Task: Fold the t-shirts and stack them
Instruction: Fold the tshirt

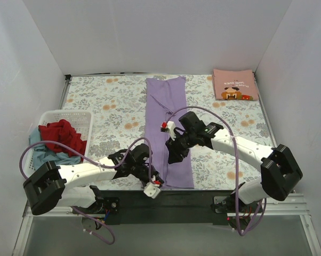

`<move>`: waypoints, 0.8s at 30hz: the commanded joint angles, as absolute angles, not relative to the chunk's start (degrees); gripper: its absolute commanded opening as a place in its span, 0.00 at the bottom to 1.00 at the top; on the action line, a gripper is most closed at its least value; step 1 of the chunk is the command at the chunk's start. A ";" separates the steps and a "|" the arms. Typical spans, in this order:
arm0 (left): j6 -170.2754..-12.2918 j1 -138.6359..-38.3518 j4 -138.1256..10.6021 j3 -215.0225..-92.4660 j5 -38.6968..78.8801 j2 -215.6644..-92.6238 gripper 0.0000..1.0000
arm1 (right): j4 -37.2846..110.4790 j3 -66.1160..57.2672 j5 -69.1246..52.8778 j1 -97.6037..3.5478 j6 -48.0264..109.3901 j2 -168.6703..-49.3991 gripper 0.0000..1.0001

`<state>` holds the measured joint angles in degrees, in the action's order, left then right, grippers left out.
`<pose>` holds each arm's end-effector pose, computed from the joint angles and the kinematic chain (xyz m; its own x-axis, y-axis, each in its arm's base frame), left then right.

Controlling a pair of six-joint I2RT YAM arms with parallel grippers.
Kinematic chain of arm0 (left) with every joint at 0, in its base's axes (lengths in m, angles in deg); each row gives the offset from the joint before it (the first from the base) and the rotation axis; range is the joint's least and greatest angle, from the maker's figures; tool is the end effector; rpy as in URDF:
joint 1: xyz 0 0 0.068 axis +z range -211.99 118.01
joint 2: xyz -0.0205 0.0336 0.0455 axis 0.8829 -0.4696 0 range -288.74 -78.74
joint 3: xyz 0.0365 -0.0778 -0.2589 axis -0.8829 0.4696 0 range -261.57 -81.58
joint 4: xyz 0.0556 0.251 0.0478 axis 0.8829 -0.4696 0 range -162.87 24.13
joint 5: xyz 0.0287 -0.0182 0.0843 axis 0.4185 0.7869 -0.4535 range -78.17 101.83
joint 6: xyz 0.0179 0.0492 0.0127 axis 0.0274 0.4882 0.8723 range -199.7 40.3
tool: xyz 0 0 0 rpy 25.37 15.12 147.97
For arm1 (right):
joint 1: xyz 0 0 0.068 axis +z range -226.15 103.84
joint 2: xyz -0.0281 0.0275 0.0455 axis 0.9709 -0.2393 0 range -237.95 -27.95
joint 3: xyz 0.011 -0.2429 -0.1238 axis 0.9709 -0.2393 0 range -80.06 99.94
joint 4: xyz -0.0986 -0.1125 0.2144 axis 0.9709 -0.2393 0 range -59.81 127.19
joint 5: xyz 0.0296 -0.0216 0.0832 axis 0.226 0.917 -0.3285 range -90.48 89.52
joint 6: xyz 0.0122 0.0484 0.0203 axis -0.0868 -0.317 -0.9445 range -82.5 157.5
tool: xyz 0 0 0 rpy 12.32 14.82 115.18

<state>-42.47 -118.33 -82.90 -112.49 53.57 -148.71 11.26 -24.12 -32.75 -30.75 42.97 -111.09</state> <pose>0.0988 -0.1911 0.1703 0.1342 0.6132 -0.7785 0.9367 -0.3349 -0.1023 0.1944 0.2242 0.2338 -0.4803 -0.6019 -0.6380 -0.8768 0.3096 0.3680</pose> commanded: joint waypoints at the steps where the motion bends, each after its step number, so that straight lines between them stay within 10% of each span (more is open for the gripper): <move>1: -43.23 -120.53 -81.77 -116.03 55.95 -149.48 0.00 | 8.72 -22.14 -32.47 -32.73 45.84 -108.73 0.49; 10: -39.54 -121.23 -79.50 -114.45 52.96 -156.86 0.00 | 3.36 -23.10 -29.84 -37.47 53.92 -104.60 0.64; 24: -41.39 -122.55 -77.64 -117.17 53.32 -159.94 0.00 | 2.83 -23.10 -28.61 -38.63 56.31 -101.52 0.60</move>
